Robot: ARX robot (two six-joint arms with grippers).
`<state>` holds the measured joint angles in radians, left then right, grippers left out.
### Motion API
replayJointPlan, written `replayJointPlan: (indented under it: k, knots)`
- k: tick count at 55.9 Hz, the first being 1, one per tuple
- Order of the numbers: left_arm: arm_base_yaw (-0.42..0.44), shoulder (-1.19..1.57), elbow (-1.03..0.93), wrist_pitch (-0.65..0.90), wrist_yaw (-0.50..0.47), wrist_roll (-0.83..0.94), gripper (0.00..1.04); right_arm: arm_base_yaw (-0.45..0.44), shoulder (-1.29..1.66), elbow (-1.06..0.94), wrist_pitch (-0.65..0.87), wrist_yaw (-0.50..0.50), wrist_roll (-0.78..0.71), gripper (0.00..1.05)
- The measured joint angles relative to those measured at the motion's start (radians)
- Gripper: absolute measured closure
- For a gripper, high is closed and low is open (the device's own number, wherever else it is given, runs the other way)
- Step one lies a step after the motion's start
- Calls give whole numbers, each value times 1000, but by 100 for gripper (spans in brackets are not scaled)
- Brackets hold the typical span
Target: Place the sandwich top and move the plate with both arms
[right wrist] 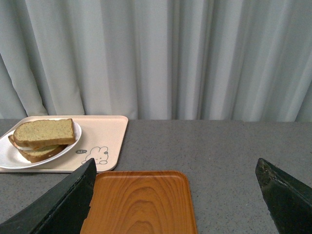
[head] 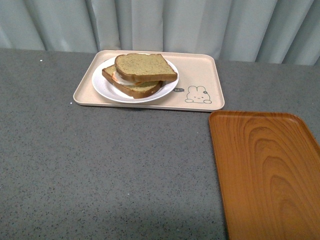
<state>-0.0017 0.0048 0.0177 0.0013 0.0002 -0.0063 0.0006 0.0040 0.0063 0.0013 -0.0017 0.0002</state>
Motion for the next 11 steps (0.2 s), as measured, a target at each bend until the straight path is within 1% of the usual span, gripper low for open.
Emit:
replayJointPlan:
  k: [11]
  knots:
    - [0, 0, 0, 0, 0, 0, 6, 0, 0, 0, 0, 0, 0, 9]
